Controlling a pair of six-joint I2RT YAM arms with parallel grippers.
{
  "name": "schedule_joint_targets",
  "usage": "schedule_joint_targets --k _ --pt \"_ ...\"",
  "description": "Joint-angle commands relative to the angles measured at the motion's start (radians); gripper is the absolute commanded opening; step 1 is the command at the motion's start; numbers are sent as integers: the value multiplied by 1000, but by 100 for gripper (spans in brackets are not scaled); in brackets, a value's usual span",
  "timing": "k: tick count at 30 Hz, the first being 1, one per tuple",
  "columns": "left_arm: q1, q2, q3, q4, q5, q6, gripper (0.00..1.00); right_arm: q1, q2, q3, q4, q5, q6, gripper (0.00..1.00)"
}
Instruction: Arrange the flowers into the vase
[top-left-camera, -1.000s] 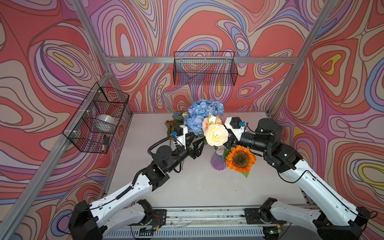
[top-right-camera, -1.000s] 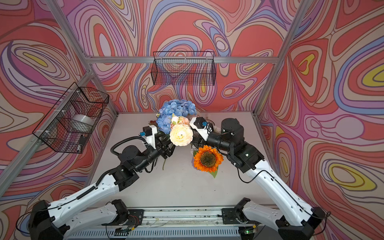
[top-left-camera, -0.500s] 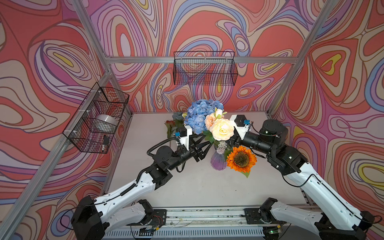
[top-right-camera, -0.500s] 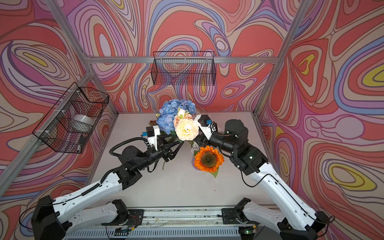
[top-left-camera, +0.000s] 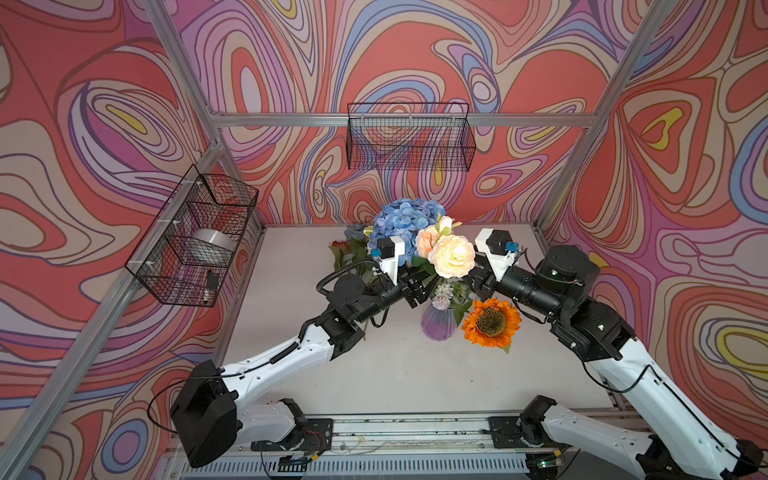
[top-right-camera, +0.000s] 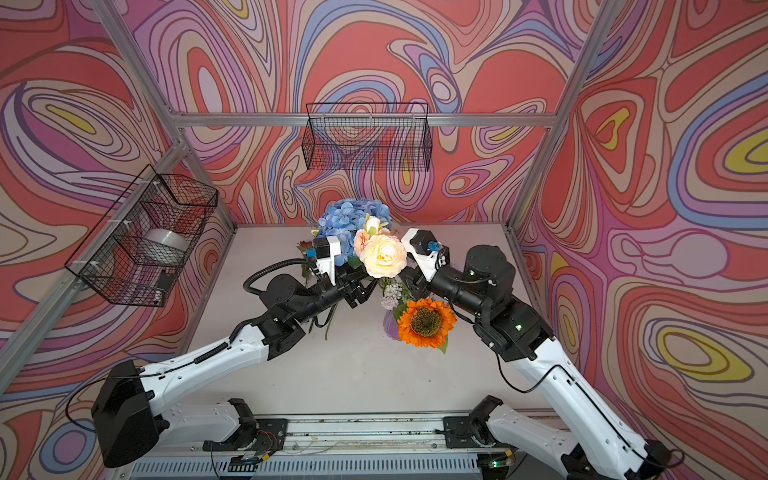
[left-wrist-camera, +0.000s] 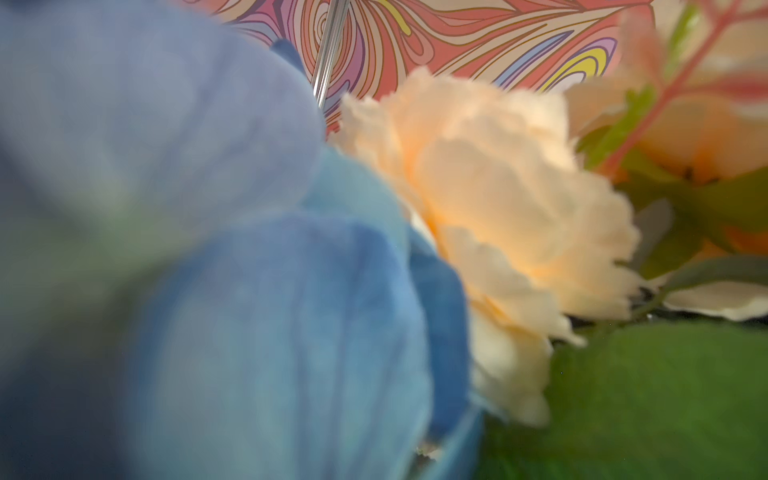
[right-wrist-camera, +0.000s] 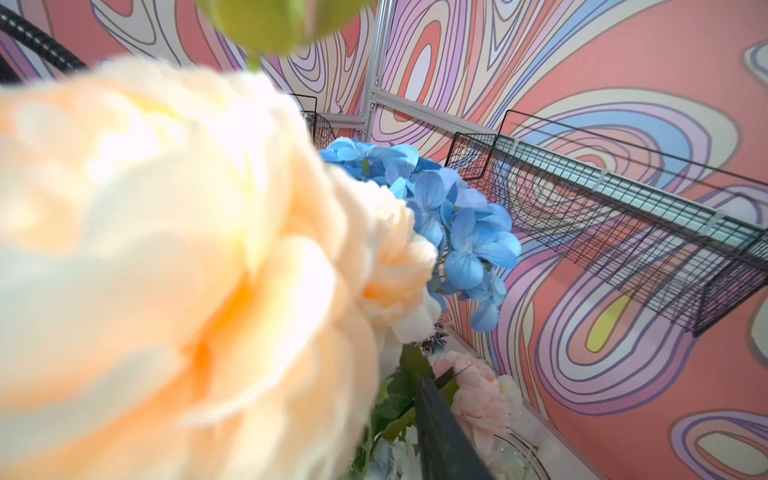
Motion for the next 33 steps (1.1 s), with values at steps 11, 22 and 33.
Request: schedule_joint_targets --k 11,22,33 --pt "-4 34 61 16 -30 54 20 2 3 -8 72 496 28 42" --pt "-16 43 2 -64 -36 67 11 1 -17 -87 57 833 186 64" --pt "-38 44 -17 -95 -60 76 10 -107 -106 -188 -78 909 418 79"
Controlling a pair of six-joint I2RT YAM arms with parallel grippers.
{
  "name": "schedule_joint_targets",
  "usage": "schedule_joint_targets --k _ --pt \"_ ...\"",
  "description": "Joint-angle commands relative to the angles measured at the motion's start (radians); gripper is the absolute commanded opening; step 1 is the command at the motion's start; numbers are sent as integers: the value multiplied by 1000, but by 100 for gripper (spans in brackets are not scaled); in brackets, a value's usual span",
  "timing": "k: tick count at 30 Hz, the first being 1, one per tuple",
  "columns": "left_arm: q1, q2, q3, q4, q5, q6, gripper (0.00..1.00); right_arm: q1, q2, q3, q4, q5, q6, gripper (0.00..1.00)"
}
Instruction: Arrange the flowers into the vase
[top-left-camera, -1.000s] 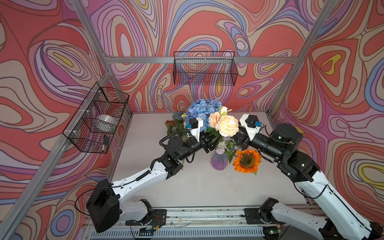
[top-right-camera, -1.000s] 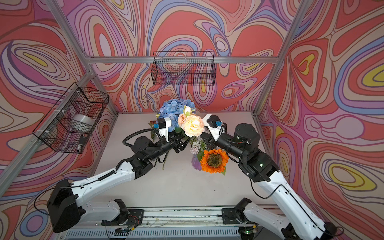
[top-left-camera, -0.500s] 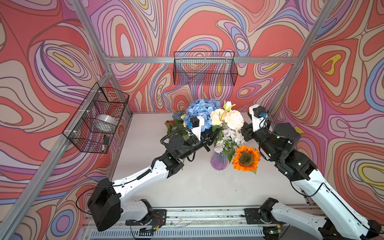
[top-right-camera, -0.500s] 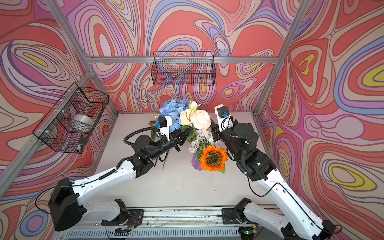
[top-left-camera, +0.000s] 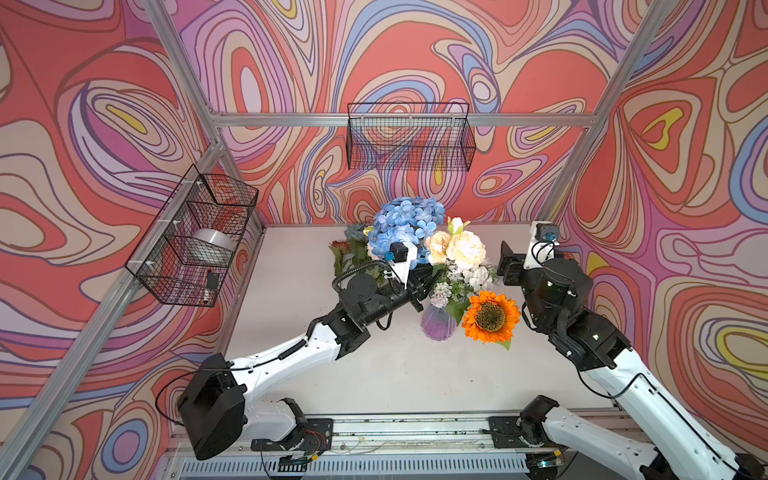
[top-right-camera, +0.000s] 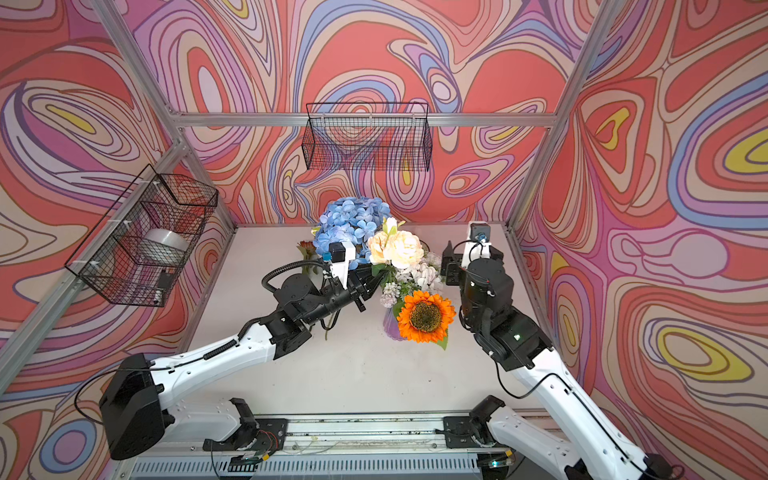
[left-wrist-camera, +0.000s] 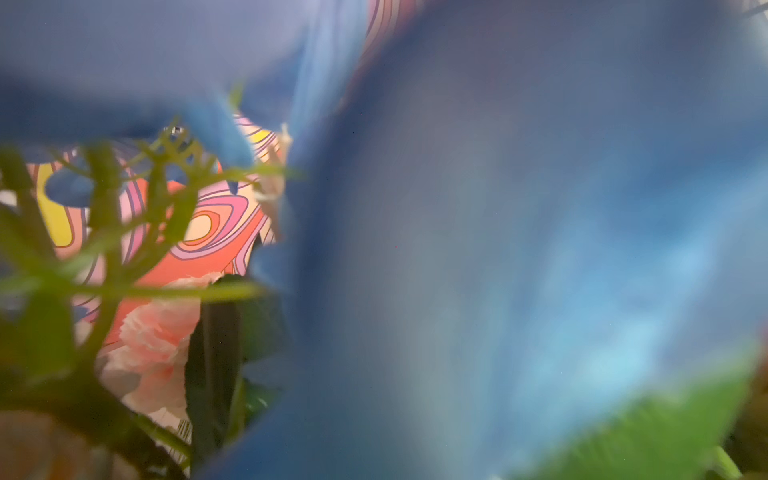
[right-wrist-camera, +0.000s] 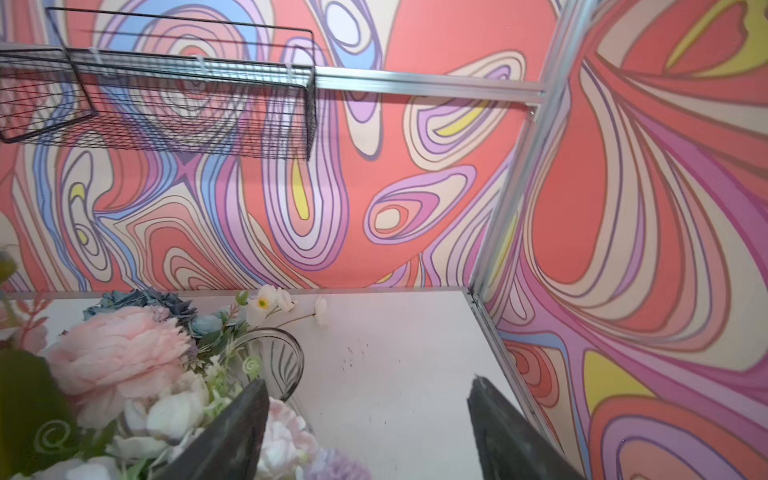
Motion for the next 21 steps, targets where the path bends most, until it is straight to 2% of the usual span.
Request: schedule_joint_targets --k 1,2,5,7,12,14,17,21 --pt "-6 0 -26 -16 -22 9 11 -52 -22 -33 -103 -27 139 79" --pt "-6 -6 -30 -20 -27 5 14 -67 -21 -40 -127 -44 162 80" --pt "-9 -44 -51 -35 -46 -21 44 -99 -20 -68 -203 -88 249 81" --pt "-11 -80 -69 -50 -58 -49 61 -109 -27 -101 -240 -109 305 82" --pt "-13 -171 -99 -143 -60 -120 84 -111 -40 -185 -338 -205 481 84" --pt "-13 -201 -115 -187 -66 -141 97 -111 -56 -238 -336 -277 527 84" --pt "-16 -243 -146 -256 -95 -166 100 -111 -91 -331 -266 -401 549 88" --pt "-17 -306 -223 -297 -196 -206 100 -110 -92 -388 -207 -544 522 92"
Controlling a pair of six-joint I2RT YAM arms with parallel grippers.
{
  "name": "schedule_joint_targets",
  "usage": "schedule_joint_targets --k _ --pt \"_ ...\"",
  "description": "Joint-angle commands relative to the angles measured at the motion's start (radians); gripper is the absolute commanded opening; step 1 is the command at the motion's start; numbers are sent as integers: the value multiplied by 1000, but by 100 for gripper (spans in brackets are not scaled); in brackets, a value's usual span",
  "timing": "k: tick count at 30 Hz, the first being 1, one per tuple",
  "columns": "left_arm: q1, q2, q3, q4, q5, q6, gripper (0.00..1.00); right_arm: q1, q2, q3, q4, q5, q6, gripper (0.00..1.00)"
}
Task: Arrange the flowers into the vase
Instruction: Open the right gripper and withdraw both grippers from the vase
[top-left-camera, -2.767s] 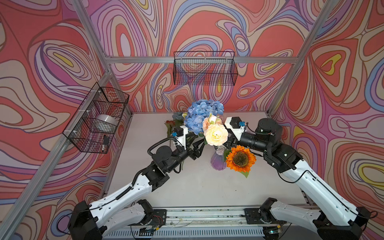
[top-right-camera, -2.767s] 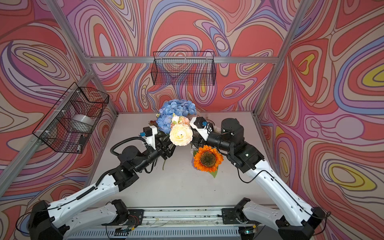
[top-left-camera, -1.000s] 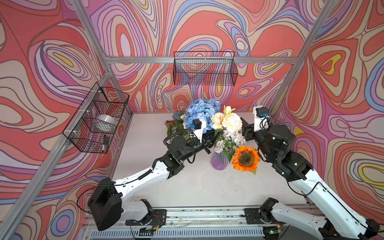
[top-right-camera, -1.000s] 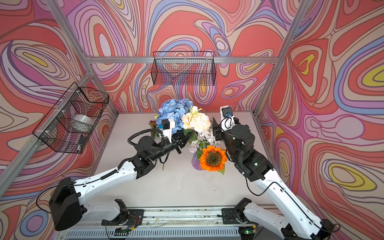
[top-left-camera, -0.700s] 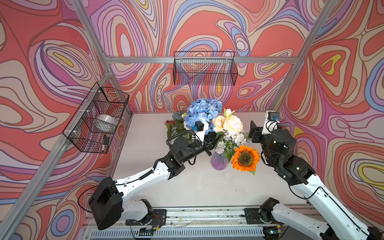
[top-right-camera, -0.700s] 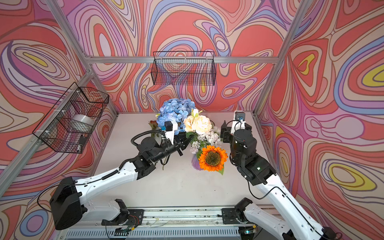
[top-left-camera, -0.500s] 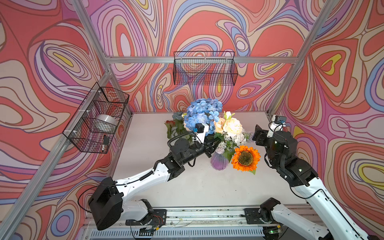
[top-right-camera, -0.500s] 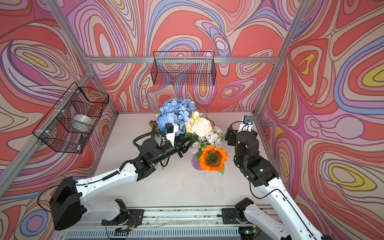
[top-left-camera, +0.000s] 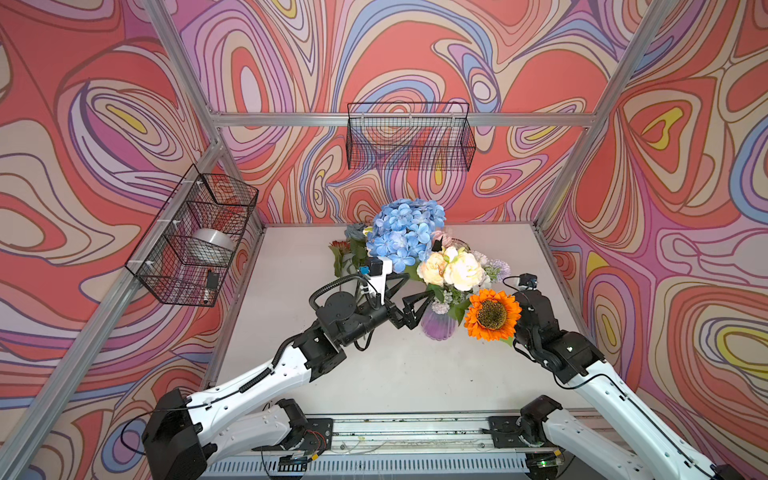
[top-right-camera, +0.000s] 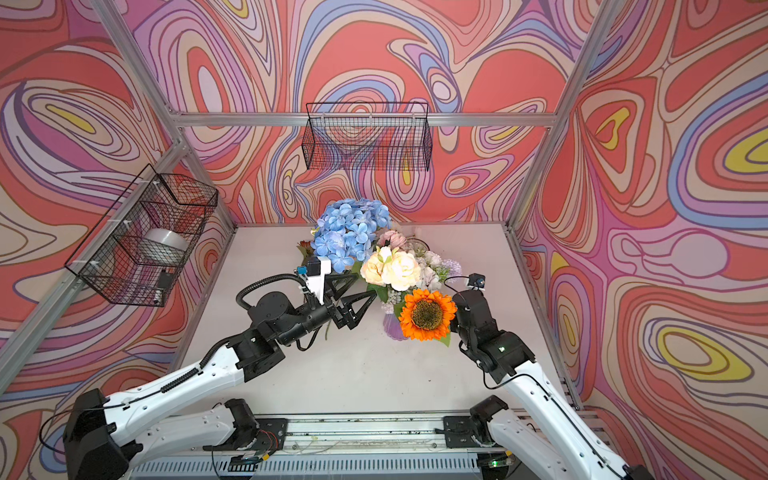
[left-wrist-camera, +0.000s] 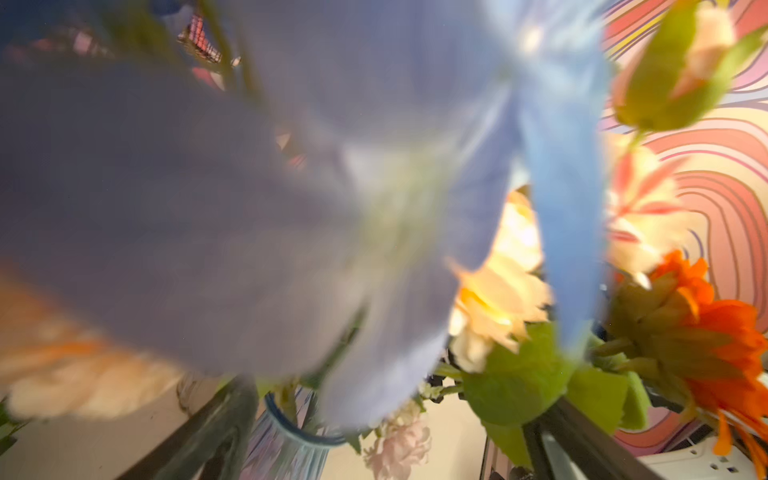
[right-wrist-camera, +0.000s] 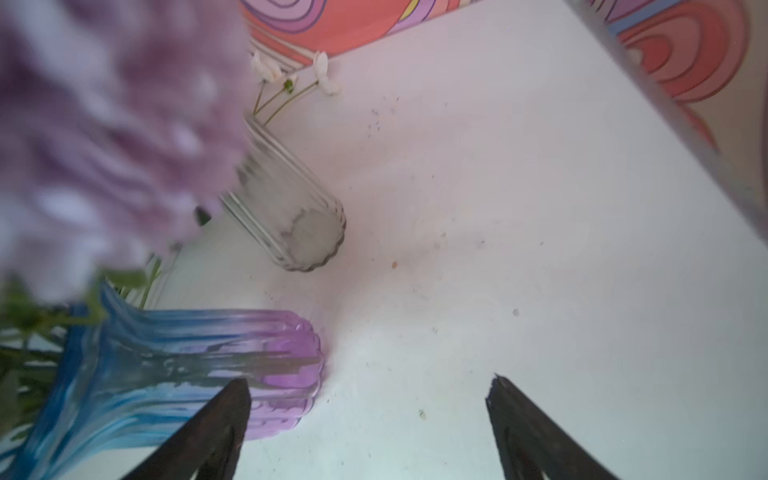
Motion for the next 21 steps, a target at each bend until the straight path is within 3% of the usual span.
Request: schedule_joint_targets --k 1,6,8,13,21 --pt "-3 -44 -69 -88 -124 -64 100 -3 -2 -22 65 -181 6 92" --pt "-3 -85 -175 -86 -360 -140 100 -3 11 -69 150 -410 -63 90" --pt "-2 -78 -197 -58 -380 -149 100 3 1 -98 191 -475 -77 90" --pt "22 14 -175 -55 -389 -152 100 53 -64 -203 351 -535 -111 87" --pt "156 296 -123 179 -226 -258 100 103 -127 -352 655 -499 -225 91"
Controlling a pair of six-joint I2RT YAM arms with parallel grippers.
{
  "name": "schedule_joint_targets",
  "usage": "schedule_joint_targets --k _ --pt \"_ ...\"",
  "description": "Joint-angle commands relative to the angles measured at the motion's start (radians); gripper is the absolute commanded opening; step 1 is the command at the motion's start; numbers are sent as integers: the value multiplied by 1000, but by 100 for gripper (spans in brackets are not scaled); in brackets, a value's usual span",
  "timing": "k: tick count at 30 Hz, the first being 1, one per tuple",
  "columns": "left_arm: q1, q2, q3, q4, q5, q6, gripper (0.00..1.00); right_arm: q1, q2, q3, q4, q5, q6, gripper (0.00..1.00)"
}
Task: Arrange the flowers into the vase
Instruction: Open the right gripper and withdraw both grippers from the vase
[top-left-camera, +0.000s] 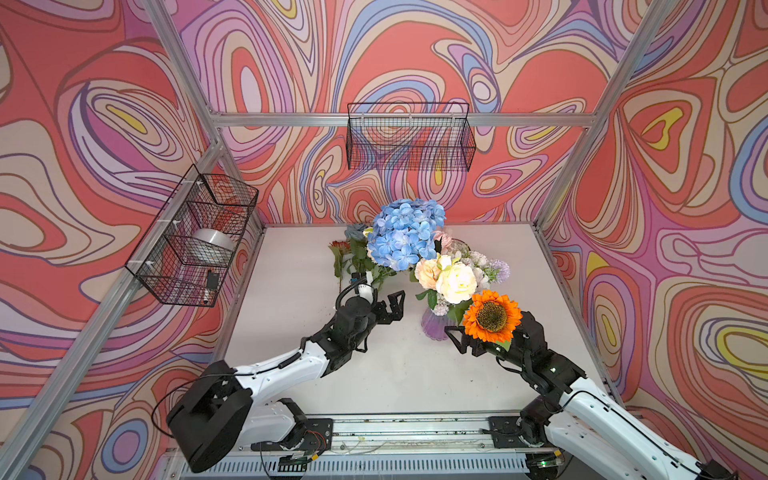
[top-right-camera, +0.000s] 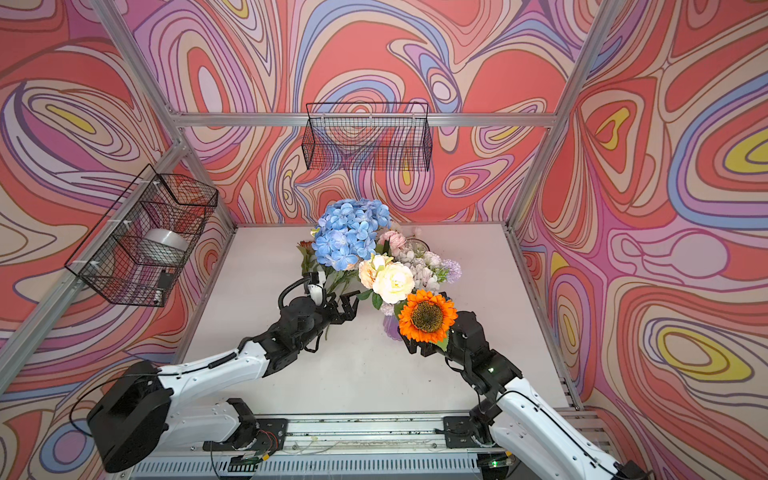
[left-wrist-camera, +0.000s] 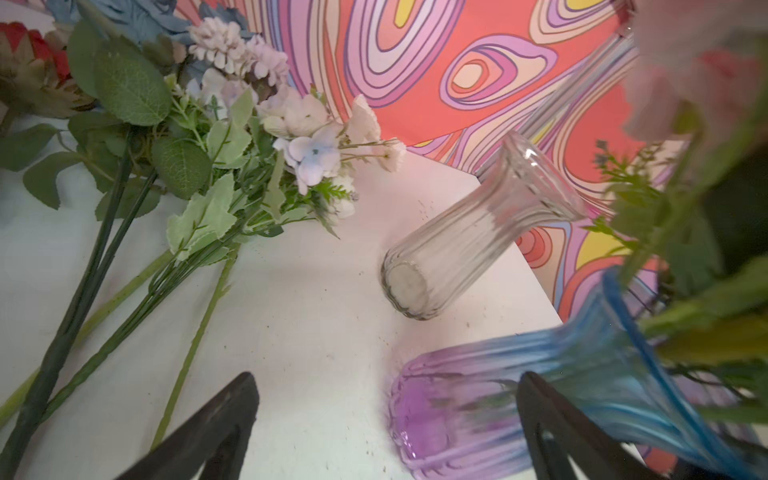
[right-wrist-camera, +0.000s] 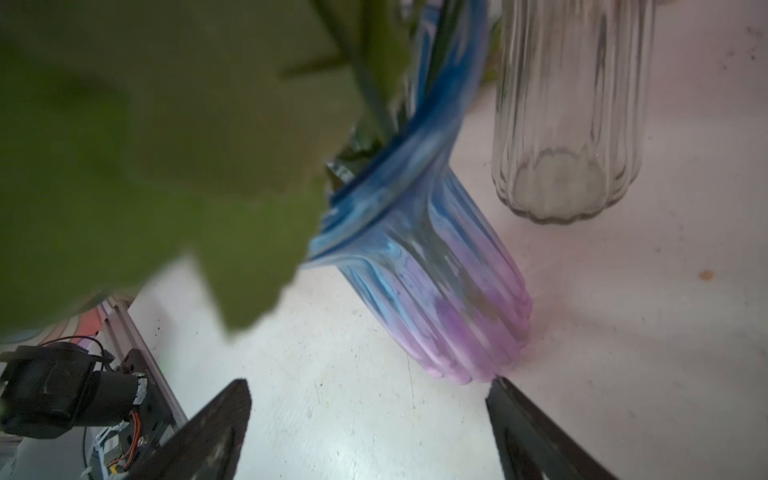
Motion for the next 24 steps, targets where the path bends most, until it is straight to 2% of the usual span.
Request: schedule_joint_targets --k 1,7,12,20,24 --pt "22 72 51 155 65 -58 100 18 -15 -49 223 18 -78 91" --pt "24 131 120 155 111 -15 100 39 86 -90 455 60 -209 91" --pt "59 82 123 83 68 -11 100 47 161 -98 561 107 -295 91" --pt "365 -140 103 -189 24 -60 100 63 241 -136 696 160 -362 91" --pt "430 -191 53 -206 33 -89 100 74 293 -154 767 186 -383 91"
